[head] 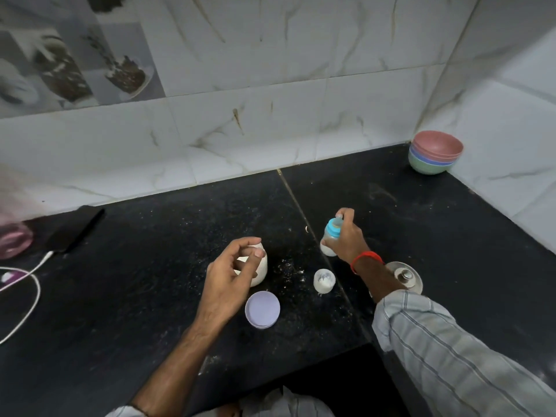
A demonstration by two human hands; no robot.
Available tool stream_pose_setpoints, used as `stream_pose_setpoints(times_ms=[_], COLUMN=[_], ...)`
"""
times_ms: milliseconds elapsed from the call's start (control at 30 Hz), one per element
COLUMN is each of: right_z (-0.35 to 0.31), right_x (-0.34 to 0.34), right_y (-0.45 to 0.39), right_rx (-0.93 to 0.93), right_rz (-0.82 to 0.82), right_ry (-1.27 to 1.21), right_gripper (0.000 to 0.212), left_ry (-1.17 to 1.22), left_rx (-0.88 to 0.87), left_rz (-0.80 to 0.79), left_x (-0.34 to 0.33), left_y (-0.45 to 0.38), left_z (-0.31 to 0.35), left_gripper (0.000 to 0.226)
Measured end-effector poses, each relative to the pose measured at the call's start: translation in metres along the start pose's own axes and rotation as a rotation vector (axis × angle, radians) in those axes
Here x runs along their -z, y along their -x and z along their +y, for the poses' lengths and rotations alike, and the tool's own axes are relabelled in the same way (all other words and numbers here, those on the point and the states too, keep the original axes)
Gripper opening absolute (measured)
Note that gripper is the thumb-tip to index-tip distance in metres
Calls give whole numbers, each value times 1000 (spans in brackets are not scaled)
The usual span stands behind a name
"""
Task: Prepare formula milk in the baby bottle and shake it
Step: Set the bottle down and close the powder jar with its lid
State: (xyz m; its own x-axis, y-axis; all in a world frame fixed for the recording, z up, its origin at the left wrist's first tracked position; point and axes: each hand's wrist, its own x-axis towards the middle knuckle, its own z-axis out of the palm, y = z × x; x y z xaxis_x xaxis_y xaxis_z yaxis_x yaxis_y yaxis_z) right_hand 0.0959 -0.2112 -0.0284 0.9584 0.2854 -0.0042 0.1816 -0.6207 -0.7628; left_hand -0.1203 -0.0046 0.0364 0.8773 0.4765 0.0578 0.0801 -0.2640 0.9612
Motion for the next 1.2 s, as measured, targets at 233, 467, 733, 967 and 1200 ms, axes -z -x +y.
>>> stream_pose_setpoints(times_ms=[233, 467, 733, 967, 1200], right_z=[-24, -58, -48, -51, -80], right_x=[-5, -83, -126, -93, -21], right_y=[30, 119, 140, 152, 149], right_rx=[287, 411, 282, 99, 2], right_rz=[398, -100, -359, -281, 104], right_ry=[112, 341, 590, 223, -625], right_gripper=[79, 53, 77, 66, 24], left_ry=[-25, -190, -226, -189, -150], left_rx=[-21, 204, 261, 120, -119], left_rz=[109, -68, -203, -180, -159], left_x=[16, 19, 8, 1, -6], left_y=[-8, -31, -46, -50, -29], left_z=[-26, -63, -89, -93, -66], left_gripper=[26, 98, 117, 97, 91])
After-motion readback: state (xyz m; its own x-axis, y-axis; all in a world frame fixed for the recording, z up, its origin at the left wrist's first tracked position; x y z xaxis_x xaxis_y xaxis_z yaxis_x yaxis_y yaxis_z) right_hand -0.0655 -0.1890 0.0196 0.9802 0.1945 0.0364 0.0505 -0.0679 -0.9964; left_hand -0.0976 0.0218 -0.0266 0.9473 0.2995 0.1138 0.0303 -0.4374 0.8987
